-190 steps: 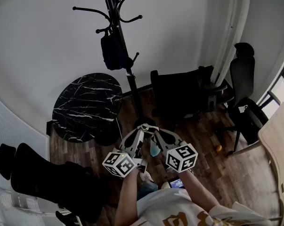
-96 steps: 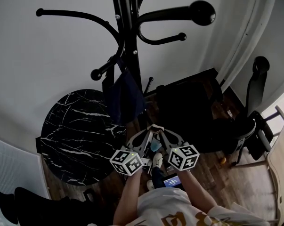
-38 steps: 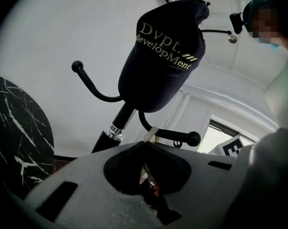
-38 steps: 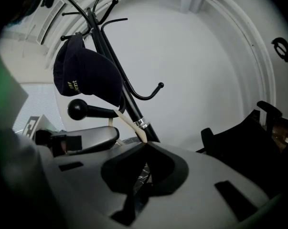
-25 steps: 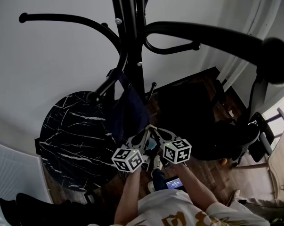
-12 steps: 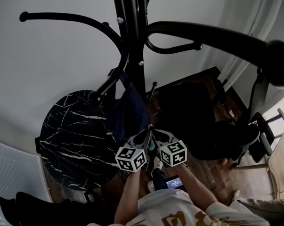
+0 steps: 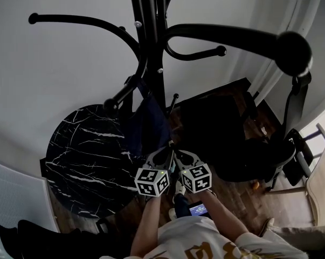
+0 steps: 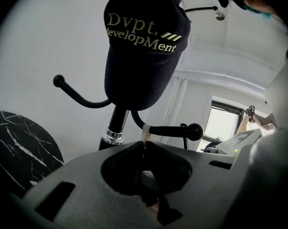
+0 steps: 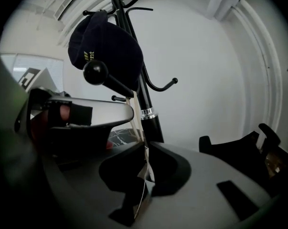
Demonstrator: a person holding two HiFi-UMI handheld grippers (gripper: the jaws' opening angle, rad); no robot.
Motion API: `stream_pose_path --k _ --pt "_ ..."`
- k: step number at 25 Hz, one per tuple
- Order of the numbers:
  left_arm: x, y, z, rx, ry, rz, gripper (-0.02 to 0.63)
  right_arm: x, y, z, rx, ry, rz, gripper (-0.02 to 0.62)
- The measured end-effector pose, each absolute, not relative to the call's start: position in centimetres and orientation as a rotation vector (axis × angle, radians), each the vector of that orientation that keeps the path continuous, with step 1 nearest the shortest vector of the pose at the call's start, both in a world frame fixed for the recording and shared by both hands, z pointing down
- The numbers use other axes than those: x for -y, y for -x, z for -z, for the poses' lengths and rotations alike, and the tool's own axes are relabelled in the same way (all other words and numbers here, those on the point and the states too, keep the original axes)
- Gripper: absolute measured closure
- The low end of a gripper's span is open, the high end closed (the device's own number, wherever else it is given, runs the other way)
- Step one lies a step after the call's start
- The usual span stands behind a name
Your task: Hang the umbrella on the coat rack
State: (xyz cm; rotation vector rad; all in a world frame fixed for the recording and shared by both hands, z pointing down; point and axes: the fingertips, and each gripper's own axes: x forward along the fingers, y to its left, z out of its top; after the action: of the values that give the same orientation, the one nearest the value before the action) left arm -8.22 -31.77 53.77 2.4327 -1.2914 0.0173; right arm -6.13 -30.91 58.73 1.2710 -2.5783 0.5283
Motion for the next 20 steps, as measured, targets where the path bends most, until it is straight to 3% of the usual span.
stream_pose_path --k 6,20 --pt "30.8 8.5 -52.3 1.35 -2.489 -0.027 0.584 30.4 4.9 -57.1 2.578 -1.366 -0.418 0.583" --pt "26.9 10.5 -51.3 1.425 -2.482 0.013 0.586 26.7 3.3 -53.6 2.597 -1.437 -0.328 0.583"
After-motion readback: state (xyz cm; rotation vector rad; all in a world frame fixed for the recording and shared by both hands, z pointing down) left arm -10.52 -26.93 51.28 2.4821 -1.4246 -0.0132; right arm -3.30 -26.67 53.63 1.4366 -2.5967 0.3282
